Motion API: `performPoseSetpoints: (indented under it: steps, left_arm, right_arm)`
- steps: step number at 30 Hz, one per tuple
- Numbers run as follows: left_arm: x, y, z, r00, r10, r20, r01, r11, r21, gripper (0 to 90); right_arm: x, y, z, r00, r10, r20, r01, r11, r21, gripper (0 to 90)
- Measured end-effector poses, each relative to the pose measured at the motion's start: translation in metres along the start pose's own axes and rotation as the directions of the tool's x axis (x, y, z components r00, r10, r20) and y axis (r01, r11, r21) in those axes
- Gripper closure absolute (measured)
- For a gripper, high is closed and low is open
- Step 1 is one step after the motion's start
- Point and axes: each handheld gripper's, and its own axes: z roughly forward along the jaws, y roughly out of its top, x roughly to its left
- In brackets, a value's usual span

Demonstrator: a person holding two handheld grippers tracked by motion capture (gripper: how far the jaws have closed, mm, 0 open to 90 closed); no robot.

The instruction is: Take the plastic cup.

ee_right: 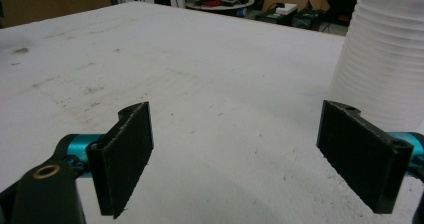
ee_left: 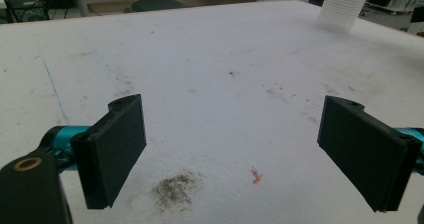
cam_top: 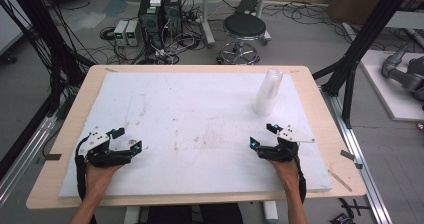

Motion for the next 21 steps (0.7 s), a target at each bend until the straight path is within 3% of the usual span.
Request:
performPoseSetpoints:
  steps: [6, 16, 21]
  left_arm:
    - [-0.0003, 0.0001, 0.0007, 1.0, -0.007, 0.002, 0.007, 1.0, 0.002, 11.7]
    - [0.0, 0.0003, 0.0014, 0.9999, -0.011, -0.003, 0.011, 0.9999, 0.007, 11.7]
    - [-0.0011, 0.0005, 0.0019, 1.0, 0.001, -0.006, -0.001, 0.9999, 0.014, 11.8]
  right_arm:
    - [-0.0003, -0.0005, -0.0015, 0.9999, -0.005, -0.014, 0.005, 1.0, -0.018, 14.9]
    - [0.0036, -0.0004, -0.0013, 0.9975, -0.06, -0.037, 0.059, 0.998, -0.015, 14.9]
    - [0.003, -0.0003, -0.0021, 0.998, -0.05, -0.039, 0.049, 0.998, -0.026, 14.9]
